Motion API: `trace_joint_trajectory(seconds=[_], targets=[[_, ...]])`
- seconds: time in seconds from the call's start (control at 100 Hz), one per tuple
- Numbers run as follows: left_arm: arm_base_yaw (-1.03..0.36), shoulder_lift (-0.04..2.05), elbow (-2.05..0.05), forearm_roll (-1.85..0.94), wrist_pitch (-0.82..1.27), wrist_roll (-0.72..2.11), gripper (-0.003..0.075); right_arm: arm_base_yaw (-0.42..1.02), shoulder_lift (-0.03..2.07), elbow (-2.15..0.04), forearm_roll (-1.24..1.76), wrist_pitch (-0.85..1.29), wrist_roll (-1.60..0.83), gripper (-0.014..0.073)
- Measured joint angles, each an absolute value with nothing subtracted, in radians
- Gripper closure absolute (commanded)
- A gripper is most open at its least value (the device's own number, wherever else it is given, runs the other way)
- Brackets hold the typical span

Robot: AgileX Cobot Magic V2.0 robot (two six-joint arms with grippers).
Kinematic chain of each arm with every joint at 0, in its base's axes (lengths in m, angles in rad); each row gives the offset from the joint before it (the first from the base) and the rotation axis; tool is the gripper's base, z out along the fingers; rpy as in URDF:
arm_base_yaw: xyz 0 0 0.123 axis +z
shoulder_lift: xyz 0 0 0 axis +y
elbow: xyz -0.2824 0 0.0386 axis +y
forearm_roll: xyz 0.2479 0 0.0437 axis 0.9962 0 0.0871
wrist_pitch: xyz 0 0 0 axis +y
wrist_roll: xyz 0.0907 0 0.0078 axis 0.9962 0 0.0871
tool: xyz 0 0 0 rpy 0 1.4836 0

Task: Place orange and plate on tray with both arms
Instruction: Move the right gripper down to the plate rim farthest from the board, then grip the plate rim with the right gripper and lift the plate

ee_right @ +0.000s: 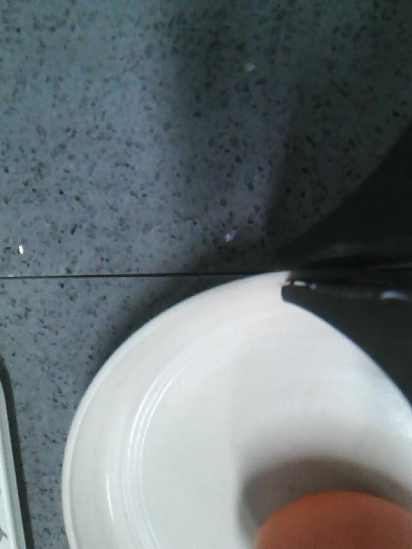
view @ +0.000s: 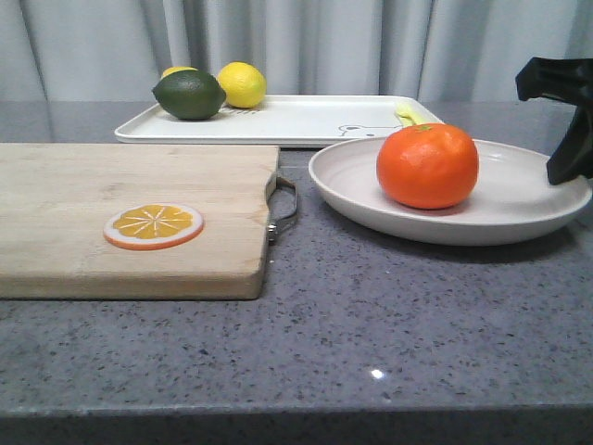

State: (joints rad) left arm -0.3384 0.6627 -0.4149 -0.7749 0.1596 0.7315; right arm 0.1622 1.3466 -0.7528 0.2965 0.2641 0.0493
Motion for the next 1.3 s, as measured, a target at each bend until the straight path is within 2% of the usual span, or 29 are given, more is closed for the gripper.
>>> trace_joint_trajectory(seconds=[0.32, 0.69, 1.3], targets=[[-0.338, 0.663, -0.415, -0.775, 0.16, 0.731, 0.0426, 0.162, 1.322, -0.783, 0.384, 0.318, 0.048, 0.0694], [-0.338, 0.663, -0.415, -0.775, 0.16, 0.731, 0.0426, 0.162, 1.354, -1.088, 0.387, 0.427, 0.048, 0.0694], [-0.338, 0.663, -0.413, -0.775, 0.16, 0.731, 0.0426, 0.162, 1.949, -1.821, 0.389, 0.667, 0.048, 0.0694]])
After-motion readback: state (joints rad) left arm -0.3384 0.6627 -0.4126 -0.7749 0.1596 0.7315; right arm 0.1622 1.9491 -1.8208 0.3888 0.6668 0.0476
